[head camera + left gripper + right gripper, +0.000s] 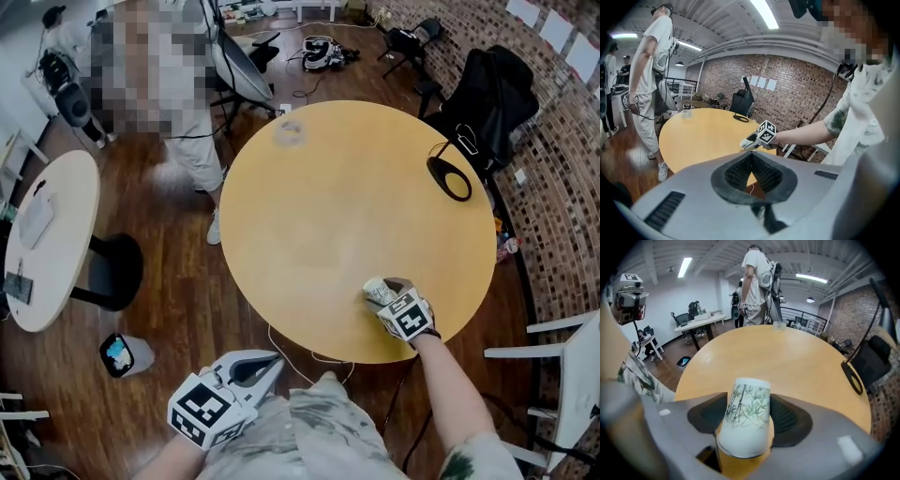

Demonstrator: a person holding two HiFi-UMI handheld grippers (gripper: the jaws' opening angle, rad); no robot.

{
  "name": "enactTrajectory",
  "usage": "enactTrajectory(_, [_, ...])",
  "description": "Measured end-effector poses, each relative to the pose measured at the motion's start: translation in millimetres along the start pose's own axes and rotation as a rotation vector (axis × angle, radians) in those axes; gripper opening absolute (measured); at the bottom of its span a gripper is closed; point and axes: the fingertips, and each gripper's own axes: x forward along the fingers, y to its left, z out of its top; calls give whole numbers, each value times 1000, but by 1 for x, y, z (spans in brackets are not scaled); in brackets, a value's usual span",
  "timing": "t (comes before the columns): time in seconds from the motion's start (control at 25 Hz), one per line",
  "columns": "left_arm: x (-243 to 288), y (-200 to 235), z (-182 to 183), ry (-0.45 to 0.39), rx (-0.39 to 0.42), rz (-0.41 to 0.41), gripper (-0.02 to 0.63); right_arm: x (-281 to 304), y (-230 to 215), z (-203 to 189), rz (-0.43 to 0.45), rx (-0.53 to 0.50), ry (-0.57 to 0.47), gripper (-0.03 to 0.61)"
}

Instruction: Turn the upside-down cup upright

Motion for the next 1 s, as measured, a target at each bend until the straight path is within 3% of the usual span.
enactTrajectory(0.28, [15,-12,-1,47,31,-18,8,-13,-12,4,-78,115,-271,284])
enactTrajectory(0.44, [22,-21,-3,67,49,-18,8,-16,-14,-3,-110,144,-370,282])
enactTrajectory(0.68, [25,-32,-5,91,75,-24,8,-20,-14,-10,-135,184,-458,281])
enactTrajectory(1.0, [29,-43,1,98,99,-19,6,-36,-8,-30,-169,214,-503,287])
